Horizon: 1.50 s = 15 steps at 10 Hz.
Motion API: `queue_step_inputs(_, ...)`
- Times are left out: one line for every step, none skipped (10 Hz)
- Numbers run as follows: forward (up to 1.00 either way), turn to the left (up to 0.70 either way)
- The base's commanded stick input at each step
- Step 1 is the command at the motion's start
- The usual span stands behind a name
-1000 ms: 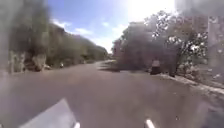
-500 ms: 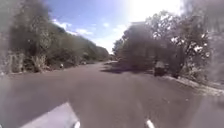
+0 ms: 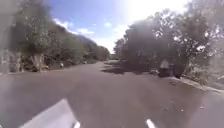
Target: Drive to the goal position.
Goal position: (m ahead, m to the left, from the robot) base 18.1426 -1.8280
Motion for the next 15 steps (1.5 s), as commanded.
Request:
queue_step_inputs(0.50,0.00)
queue_step_inputs(0.50,0.00)
queue_step_inputs(0.50,0.00)
queue_step_inputs(0.50,-0.13)
queue_step_inputs(0.50,-0.50)
queue_step_inputs(0.50,-0.50)
queue_step_inputs(0.50,-0.50)
queue_step_inputs(0.50,-0.17)
queue_step_inputs(0.50,0.00)
queue_step_inputs(0.50,0.00)
queue_step_inputs(0.50,0.00)
queue_step_inputs(0.50,0.00)
queue_step_inputs(0.50,0.00)
queue_step_inputs(0.50,-0.02)
queue_step_inputs(0.50,-0.24)
